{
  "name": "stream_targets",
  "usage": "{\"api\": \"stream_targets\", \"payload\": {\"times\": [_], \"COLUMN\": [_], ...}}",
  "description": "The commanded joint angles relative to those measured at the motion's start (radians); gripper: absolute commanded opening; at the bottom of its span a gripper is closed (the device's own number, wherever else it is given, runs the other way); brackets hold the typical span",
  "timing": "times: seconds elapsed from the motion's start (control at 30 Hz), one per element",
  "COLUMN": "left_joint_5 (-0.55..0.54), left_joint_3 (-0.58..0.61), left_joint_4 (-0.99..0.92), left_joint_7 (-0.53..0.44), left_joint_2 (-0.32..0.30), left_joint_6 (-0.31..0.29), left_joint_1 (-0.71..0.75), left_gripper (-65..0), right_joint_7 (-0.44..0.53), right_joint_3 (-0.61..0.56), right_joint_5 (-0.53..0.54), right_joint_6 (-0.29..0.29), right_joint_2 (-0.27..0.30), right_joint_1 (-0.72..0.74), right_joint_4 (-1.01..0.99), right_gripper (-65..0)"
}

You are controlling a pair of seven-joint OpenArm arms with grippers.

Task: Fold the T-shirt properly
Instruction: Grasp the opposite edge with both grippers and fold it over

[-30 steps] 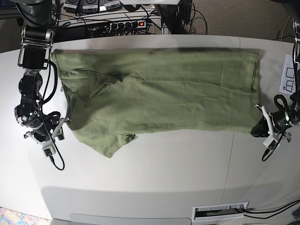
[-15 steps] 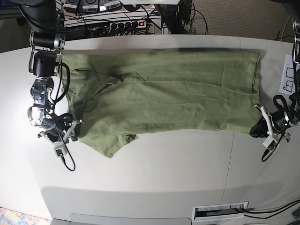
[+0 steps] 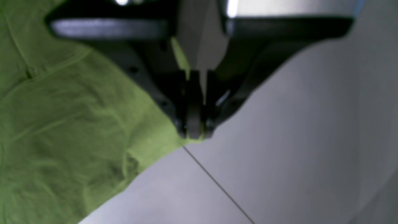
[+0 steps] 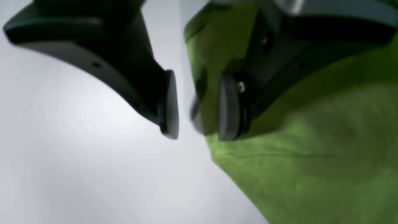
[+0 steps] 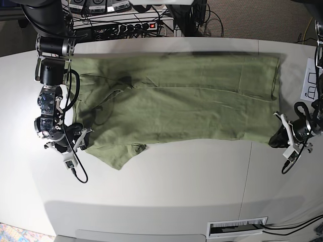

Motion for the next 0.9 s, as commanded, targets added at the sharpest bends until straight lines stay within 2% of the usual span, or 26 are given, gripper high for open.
{"api": "stream_targets", "payload": {"times": [0.0, 0.17, 0.23, 0.3, 0.37, 0.73, 0.87], "left_joint_5": [-0.014, -0.015, -0.015, -0.015, -0.015, -0.019, -0.02], "left_joint_3": [-0.008, -0.008, -0.008, -0.008, -0.008, -0.008, -0.008], "left_joint_4": [0.014, 0.014, 0.014, 0.014, 0.014, 0.014, 0.014], "left_joint_7": [-0.023, -0.023, -0.023, -0.023, -0.025, -0.025, -0.025], "left_joint_2": [-0.023, -0.023, -0.023, -0.023, -0.023, -0.027, -0.029], "left_joint_6": [0.002, 0.002, 0.002, 0.002, 0.002, 0.002, 0.002], "left_joint_1": [-0.021, -0.021, -0.021, -0.021, -0.022, -0.022, -0.022], "left_gripper": [-65.0, -65.0, -65.0, -65.0, -65.0, -65.0, -65.0], "right_joint_7": [-0.002, -0.047, -0.051, -0.055, -0.081, -0.246, -0.298], "right_joint_3": [0.004, 0.004, 0.004, 0.004, 0.004, 0.004, 0.004], "right_joint_5": [0.002, 0.003, 0.004, 0.004, 0.011, 0.15, 0.234], "right_joint_6": [-0.003, -0.002, -0.002, -0.002, -0.002, -0.002, -0.002], "right_joint_2": [0.017, 0.017, 0.017, 0.017, 0.017, 0.053, 0.076], "right_joint_1": [0.023, -0.016, -0.04, -0.057, -0.06, -0.06, -0.061], "right_joint_4": [0.013, 0.013, 0.013, 0.013, 0.016, 0.264, 0.34], "right_gripper": [-42.7, -42.9, -44.9, -53.4, -64.6, -65.0, -65.0]}}
